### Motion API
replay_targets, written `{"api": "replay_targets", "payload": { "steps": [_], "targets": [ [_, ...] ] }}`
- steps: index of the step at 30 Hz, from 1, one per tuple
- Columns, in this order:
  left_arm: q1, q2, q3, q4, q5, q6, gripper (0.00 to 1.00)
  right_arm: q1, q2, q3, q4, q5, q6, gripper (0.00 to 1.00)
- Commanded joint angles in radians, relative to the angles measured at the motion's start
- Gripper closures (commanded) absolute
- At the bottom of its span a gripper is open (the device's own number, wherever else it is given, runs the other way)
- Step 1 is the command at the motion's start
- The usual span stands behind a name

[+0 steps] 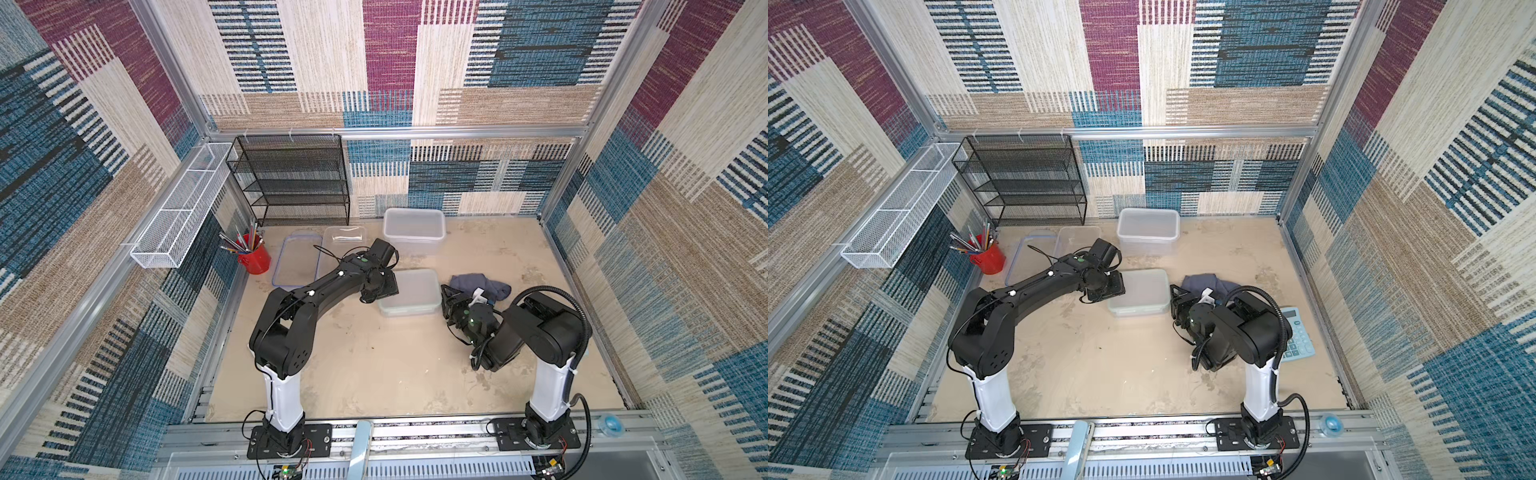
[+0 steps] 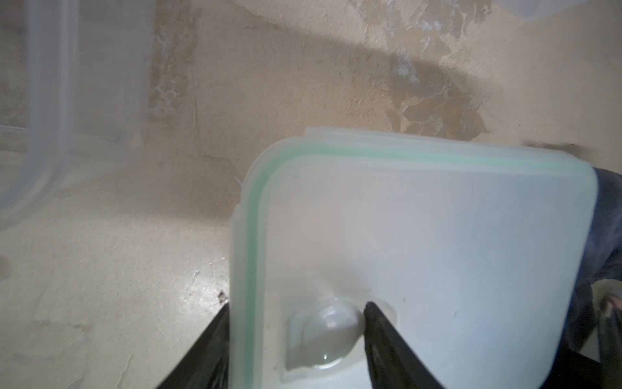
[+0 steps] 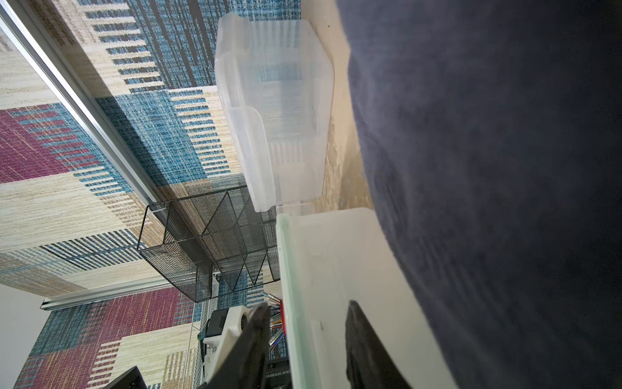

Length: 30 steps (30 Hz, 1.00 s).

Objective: Wipe the insides of the lunch boxes
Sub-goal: Open the fastener of the lunch box.

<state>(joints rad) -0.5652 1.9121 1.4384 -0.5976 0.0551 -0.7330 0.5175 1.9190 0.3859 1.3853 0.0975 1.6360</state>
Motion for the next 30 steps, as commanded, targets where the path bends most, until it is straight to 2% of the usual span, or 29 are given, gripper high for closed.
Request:
{"api": "replay_targets", "payload": {
  "steps": [1,8,22,27,30],
  "targets": [
    [-0.015,0.017,-0.009,-0.047,0.083,-0.002,0.41,0.021,0.006,0.030,0.095,-0.197,0.055,0.62],
    [-0.015,0.015,-0.009,-0.046,0.078,-0.001,0.41,0.051,-0.050,0.029,-0.093,-0.160,0.047,0.59],
    [-0.014,0.011,-0.007,-0.047,0.076,0.001,0.41,0.053,-0.055,0.034,-0.178,-0.143,0.060,0.51],
    [-0.016,0.014,-0.009,-0.045,0.079,-0.001,0.41,0.055,-0.051,0.021,-0.137,-0.130,0.072,0.53],
    [-0.015,0.010,-0.015,-0.046,0.076,-0.003,0.41,0.059,-0.044,0.003,-0.049,-0.103,0.096,0.61]
  ]
}}
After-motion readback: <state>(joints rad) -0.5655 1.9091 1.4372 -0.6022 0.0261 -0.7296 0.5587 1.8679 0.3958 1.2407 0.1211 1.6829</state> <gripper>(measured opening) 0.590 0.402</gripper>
